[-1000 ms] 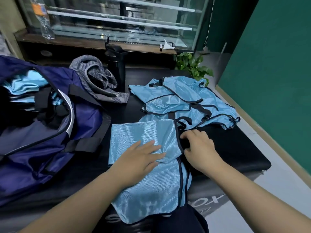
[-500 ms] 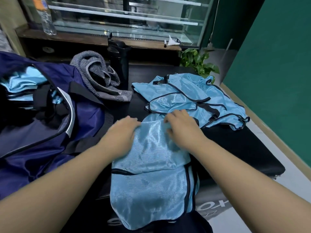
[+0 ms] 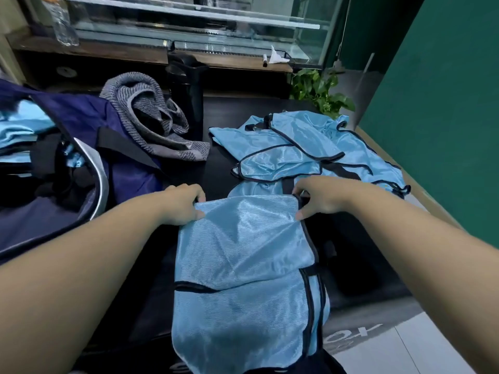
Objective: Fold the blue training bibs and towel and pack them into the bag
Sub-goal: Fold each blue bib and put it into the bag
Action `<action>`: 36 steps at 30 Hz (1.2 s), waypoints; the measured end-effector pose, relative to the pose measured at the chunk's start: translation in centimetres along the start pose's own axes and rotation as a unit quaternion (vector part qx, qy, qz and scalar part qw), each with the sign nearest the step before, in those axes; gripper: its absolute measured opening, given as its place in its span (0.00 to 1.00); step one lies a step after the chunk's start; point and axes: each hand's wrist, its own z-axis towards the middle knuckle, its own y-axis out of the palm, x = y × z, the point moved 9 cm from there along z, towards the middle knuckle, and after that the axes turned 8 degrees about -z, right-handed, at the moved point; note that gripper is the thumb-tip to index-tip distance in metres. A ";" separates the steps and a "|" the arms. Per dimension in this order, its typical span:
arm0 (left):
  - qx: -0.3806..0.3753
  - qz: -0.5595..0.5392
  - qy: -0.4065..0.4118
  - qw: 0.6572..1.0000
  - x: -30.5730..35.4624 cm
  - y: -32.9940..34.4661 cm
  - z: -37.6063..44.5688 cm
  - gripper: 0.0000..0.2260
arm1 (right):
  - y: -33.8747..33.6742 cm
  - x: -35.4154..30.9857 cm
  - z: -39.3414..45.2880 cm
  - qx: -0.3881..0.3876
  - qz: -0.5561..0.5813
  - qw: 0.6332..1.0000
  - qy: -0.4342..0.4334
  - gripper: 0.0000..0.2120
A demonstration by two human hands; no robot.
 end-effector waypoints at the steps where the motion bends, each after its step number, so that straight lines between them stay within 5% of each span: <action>1: 0.000 -0.009 -0.003 1.000 -0.1 0.1 0.0 0.08 | 0.2 0.3 0.0 0.019 0.018 1.000 -0.006 0.23; 6: -0.004 -0.023 -0.004 1.000 -0.2 0.3 -0.4 0.06 | -0.7 2.9 -0.5 0.117 0.104 0.988 -0.005 0.09; 10: -0.009 -0.030 0.000 1.000 -0.1 0.4 -0.4 0.06 | -1.4 3.8 -0.8 0.173 0.042 0.984 0.022 0.03; 16: -0.012 -0.045 -0.002 0.999 -0.3 0.5 -0.5 0.06 | -2.5 1.7 -1.3 0.122 0.061 0.990 0.028 0.22; 21: -0.016 -0.054 0.001 0.998 0.0 0.4 -0.7 0.05 | -3.9 -1.9 -1.1 0.138 0.081 0.987 -0.019 0.13; 26: -0.021 -0.067 0.018 0.997 0.4 -0.3 -0.3 0.05 | -0.9 -2.9 1.1 0.009 -0.074 0.996 -0.054 0.13; 32: -0.058 0.031 0.014 0.998 0.2 -1.3 0.7 0.10 | 0.3 -2.3 2.2 -0.041 -0.092 0.994 -0.039 0.09; 36: 0.034 0.000 0.039 0.999 0.1 -4.0 0.6 0.11 | -0.9 -2.5 2.3 0.018 -0.070 0.997 -0.022 0.08</action>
